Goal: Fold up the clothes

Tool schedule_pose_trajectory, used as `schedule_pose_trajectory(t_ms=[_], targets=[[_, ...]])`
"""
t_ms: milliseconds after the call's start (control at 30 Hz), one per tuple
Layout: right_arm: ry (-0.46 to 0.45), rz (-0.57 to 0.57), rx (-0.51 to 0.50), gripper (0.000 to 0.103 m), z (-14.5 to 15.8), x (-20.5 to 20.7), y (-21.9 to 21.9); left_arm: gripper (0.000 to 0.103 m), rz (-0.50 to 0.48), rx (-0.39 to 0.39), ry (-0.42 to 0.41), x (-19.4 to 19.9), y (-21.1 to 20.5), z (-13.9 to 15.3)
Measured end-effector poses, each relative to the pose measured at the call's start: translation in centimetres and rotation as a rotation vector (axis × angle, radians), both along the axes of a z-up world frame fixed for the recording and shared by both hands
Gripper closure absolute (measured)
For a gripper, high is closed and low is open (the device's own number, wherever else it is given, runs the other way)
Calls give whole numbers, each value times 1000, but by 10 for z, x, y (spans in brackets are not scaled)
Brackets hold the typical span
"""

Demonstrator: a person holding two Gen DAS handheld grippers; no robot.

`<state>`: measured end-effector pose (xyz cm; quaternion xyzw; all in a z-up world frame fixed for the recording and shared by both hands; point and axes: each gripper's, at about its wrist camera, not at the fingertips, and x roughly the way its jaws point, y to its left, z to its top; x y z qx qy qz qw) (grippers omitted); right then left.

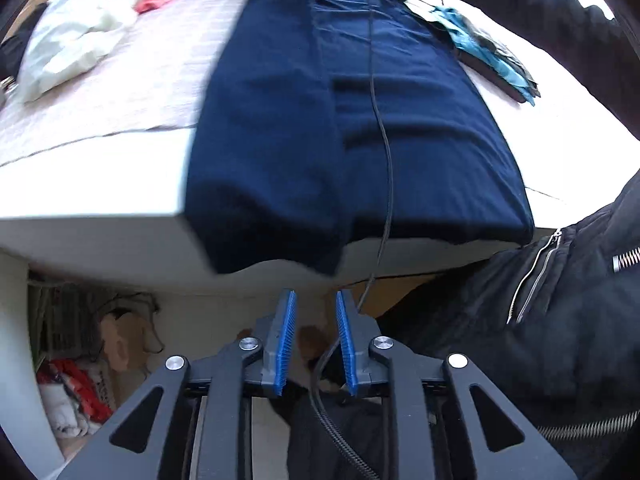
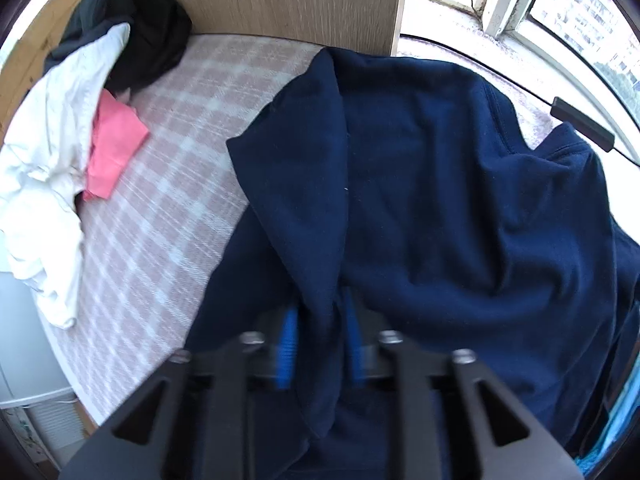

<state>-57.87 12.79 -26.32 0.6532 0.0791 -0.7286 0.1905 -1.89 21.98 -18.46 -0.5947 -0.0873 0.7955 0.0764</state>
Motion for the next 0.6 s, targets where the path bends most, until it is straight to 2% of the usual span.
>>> schedule_pose_trajectory(t_ms=[100,167,333,400,467,533,600], targets=[[16,-8,-22,73,18,0,8,83,42,-7,-14,4,-18,16],[8,-48,-106,73,39,0,23,83,68,-17,2,4,-33,35],[55,-46,-203,73,101,24,58,82,74,-70,116,-23,-74,109],[87,-12,-212,73,123,41,67,80,65,-48,160,-47,-93,134],[132,23,-222,73,144,59,80,76,43,-25,184,-80,-106,148],[167,55,-230,73,160,74,88,76,-6,-10,206,-118,-104,146],[198,84,-228,73,163,82,83,76,-58,2,212,-158,-94,131]])
